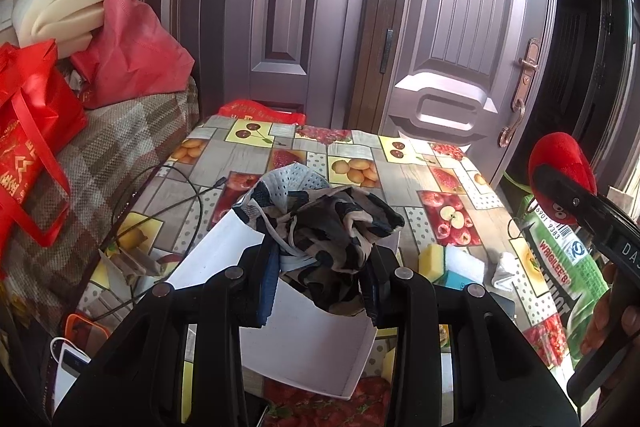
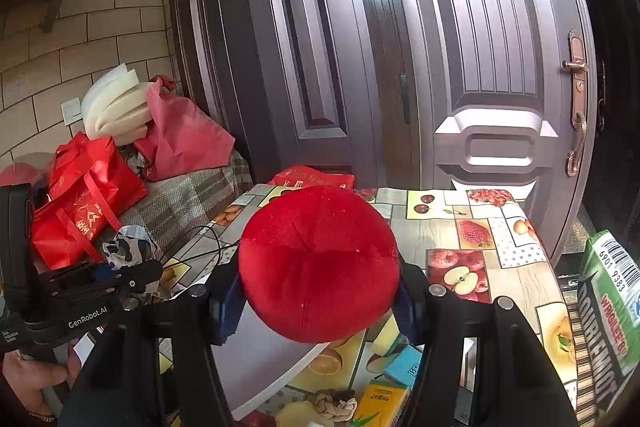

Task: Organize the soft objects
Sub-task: 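Carry the red plush ball with the right tool while the left tool carries the cloth to the tray, then lower and open the right tool in the tray while the left tool releases the cloth there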

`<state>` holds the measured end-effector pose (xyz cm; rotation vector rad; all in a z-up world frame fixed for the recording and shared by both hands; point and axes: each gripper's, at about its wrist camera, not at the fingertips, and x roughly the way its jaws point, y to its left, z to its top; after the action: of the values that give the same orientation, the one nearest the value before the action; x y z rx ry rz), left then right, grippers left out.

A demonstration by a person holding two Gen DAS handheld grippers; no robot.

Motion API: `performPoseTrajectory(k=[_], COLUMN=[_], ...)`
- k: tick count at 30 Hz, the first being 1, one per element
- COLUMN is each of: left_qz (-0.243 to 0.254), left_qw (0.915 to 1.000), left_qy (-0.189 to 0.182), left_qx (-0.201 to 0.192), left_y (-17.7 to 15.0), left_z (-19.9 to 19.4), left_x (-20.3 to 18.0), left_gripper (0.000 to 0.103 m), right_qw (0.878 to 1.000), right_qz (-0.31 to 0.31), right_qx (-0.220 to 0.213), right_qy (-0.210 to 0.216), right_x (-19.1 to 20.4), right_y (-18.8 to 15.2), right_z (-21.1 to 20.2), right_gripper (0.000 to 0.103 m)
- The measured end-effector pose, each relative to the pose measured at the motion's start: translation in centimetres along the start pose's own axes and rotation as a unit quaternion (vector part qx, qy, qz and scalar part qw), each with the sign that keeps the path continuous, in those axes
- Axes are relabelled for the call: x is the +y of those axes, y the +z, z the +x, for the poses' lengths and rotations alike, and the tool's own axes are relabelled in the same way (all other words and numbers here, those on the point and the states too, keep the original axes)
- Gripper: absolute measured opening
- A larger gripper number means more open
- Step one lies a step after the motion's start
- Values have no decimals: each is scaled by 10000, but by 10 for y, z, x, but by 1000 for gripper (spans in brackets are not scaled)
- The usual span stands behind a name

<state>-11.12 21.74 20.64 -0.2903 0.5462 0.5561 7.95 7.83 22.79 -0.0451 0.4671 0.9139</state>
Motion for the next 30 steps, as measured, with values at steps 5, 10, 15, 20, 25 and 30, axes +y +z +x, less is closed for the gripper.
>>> performPoseTrajectory(k=[5,10,15,20,25,30], left_qz=[-75,-99,-186,-291,-381,-495], left_qw=[9999,9998,9993,9982,9964,9939], left_qy=[45,84,117,196,342,448], left_qx=[71,131,291,483,677,880], left_y=[-2,-4,-8,-14,-18,-26], left_z=[7,14,29,51,77,97], left_x=[5,8,16,28,44,59], left_gripper=[34,34,34,35,35,35], right_qw=[9999,9996,9987,9964,9918,9853], right_qz=[-35,-53,-131,-280,-513,-476], right_qx=[112,231,415,668,982,1431], right_qy=[88,166,250,441,644,807], right_x=[7,12,18,29,46,56], right_y=[-3,-7,-11,-20,-35,-56], right_z=[12,22,37,59,87,120], right_gripper=[61,62,62,63,63,63])
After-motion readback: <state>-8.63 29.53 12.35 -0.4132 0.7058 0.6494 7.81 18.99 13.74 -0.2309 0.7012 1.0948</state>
